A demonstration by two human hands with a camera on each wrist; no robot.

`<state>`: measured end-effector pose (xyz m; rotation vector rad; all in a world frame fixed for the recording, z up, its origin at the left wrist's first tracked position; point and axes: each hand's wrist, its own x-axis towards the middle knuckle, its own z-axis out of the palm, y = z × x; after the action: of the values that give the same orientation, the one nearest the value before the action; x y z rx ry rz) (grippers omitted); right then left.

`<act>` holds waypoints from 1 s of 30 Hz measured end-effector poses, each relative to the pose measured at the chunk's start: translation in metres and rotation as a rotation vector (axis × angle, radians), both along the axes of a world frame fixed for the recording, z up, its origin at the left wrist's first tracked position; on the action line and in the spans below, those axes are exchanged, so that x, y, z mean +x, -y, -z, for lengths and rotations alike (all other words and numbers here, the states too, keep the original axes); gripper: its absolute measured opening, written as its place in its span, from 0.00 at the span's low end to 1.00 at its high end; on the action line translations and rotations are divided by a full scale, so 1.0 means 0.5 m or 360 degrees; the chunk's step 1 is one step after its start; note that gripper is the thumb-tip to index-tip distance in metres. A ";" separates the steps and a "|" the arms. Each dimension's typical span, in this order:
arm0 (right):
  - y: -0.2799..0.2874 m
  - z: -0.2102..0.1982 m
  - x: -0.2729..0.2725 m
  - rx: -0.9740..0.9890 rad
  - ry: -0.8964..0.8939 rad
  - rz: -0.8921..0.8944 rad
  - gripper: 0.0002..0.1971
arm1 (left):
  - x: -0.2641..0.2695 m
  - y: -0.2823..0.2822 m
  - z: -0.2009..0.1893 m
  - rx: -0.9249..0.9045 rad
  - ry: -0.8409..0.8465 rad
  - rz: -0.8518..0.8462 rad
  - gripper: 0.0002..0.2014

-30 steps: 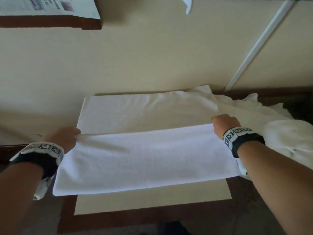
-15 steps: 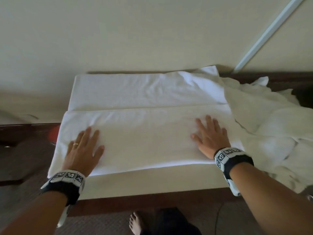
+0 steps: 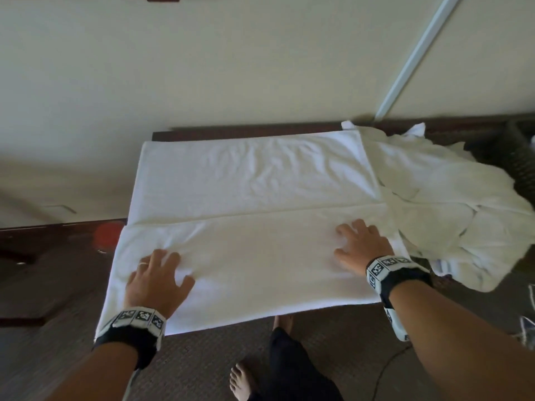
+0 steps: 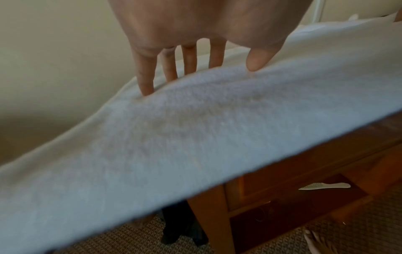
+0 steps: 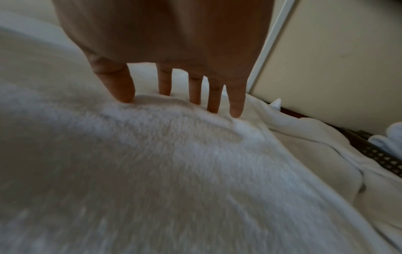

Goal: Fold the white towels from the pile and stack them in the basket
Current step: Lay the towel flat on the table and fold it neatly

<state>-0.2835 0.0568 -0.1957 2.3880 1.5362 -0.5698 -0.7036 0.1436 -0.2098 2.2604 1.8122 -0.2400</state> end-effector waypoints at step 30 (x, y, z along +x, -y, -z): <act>-0.601 0.033 0.254 0.0139 0.0245 -0.0418 0.26 | 0.233 -0.679 0.007 -0.0061 -0.0443 0.0219 0.29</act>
<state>-0.1565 0.3575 -0.2120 2.1804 1.7974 -0.2621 -0.5871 0.4829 -0.2135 2.4273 1.7581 -0.6376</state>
